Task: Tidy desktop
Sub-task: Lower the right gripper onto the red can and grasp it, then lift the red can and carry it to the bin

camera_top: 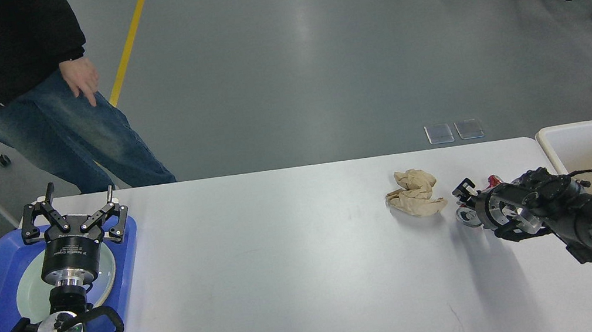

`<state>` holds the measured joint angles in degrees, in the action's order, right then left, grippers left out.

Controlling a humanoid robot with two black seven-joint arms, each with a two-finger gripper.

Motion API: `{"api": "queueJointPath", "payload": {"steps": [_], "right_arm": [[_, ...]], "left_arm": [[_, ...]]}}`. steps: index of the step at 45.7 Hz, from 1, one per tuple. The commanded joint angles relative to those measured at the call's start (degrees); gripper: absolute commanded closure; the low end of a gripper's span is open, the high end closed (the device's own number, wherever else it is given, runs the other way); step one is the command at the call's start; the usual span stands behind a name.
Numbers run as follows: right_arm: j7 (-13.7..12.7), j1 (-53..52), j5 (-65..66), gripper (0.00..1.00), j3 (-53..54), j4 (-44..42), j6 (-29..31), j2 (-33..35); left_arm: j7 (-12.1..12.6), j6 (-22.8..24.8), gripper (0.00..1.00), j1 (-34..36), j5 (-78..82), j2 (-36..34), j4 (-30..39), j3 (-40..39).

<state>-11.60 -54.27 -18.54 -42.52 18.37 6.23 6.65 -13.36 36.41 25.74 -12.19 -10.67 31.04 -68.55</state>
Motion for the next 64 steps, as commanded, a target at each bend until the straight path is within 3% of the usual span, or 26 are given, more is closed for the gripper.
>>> {"api": "queueJointPath", "payload": {"steps": [1, 15, 29, 33, 48, 64], "right_arm": [[-0.09, -0.04, 0.0, 0.52, 0.16, 0.08, 0.01, 0.03], [-0.53, -1.8, -0.35, 1.0, 0.77, 3.07, 1.24, 1.43], [-1.49, -13.13, 0.09, 1.0, -0.98, 19.67, 1.94, 11.97], [-2.2, -20.5, 0.26, 1.0, -7.38, 26.26, 4.84, 15.23], [-1.93, -55.74, 4.56, 1.0, -30.77, 57.99, 9.94, 16.11], [-2.11, -78.7, 12.83, 1.0, -33.24, 76.19, 23.82, 16.72]], "left_arm": [[0.0, -0.02, 0.04, 0.01, -0.02, 0.03, -0.02, 0.0], [0.0, -0.02, 0.04, 0.01, -0.02, 0.03, 0.07, 0.09], [0.0, -0.02, 0.04, 0.01, -0.02, 0.03, 0.07, 0.09], [0.0, -0.02, 0.04, 0.01, 0.06, 0.03, 0.07, 0.0], [0.0, -0.02, 0.04, 0.01, 0.06, -0.06, -0.02, 0.0], [0.0, -0.02, 0.04, 0.01, -0.02, -0.06, -0.02, 0.09]]}}
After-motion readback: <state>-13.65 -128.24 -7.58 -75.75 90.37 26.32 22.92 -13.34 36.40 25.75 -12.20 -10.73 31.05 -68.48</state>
